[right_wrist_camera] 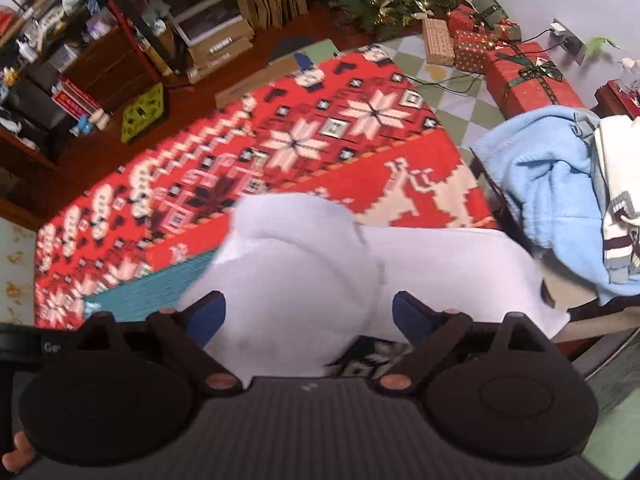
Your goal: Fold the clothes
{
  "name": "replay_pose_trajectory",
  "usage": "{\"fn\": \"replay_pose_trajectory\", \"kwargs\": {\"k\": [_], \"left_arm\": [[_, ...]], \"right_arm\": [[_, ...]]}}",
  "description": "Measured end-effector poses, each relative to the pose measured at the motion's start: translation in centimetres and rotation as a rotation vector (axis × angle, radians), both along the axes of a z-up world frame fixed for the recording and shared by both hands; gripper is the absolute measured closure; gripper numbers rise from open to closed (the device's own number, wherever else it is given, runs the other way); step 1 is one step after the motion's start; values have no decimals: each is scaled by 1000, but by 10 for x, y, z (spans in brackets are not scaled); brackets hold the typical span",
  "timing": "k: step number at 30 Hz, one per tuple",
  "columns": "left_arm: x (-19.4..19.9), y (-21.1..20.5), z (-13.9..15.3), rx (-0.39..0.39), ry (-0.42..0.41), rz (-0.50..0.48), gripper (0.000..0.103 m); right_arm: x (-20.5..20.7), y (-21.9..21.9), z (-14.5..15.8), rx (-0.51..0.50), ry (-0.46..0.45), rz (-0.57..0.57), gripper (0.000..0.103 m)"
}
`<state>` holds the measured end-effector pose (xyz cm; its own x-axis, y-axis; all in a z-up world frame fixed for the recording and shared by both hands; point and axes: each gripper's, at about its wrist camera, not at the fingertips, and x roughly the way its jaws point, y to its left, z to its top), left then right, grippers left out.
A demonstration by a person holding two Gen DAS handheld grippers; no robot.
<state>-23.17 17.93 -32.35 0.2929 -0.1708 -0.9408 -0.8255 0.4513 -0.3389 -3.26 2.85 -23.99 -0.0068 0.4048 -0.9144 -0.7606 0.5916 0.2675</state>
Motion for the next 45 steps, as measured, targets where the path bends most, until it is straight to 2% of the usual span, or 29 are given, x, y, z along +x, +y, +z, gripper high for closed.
{"fn": "replay_pose_trajectory", "kwargs": {"k": [4,9,10,11,12,14,16,17,19,20,21,25,26,30,35,37,38,41,45], "left_arm": [[10,-16,-19,-6,19,-18,34],[17,-27,-43,-33,11,-34,48],[18,-29,-47,-25,9,-44,58],[18,-29,-49,-17,5,-57,66],[18,-29,-51,-8,0,-56,68],[15,-27,-54,3,-14,-38,79],[10,-24,-52,2,-34,-13,82],[6,-22,-48,9,-46,-3,85],[-3,-20,-39,31,-65,10,88],[-9,-18,-32,50,-73,12,89],[-15,-15,-26,65,-84,19,89],[-54,9,-3,104,-120,94,93],[-67,18,4,125,-125,120,93],[-125,53,24,189,-132,236,93],[-202,90,13,143,-90,402,91],[-229,99,6,117,-66,503,91],[-242,101,5,134,-42,527,92],[-271,105,8,192,-2,550,92],[-293,105,5,183,0,561,90]], "right_arm": [[15,-1,-33,-27,2,31,5],[22,4,-79,-38,73,74,6],[22,8,-89,-48,92,74,7],[23,11,-99,-53,114,71,8],[22,14,-108,-50,136,72,13],[19,21,-123,-44,167,80,15],[14,28,-133,-31,199,79,23],[11,31,-137,-21,218,77,33],[3,39,-133,-5,216,83,45],[-3,43,-129,3,208,91,56],[-9,48,-124,11,200,98,60],[-36,70,-105,57,193,133,71],[-43,77,-99,72,197,142,76],[-78,107,-80,136,218,193,85],[-148,166,-66,202,279,290,88],[-180,191,-65,205,284,331,87],[-191,198,-65,202,291,342,84],[-221,212,-63,209,298,383,75],[-235,208,-60,198,310,407,75]]}}
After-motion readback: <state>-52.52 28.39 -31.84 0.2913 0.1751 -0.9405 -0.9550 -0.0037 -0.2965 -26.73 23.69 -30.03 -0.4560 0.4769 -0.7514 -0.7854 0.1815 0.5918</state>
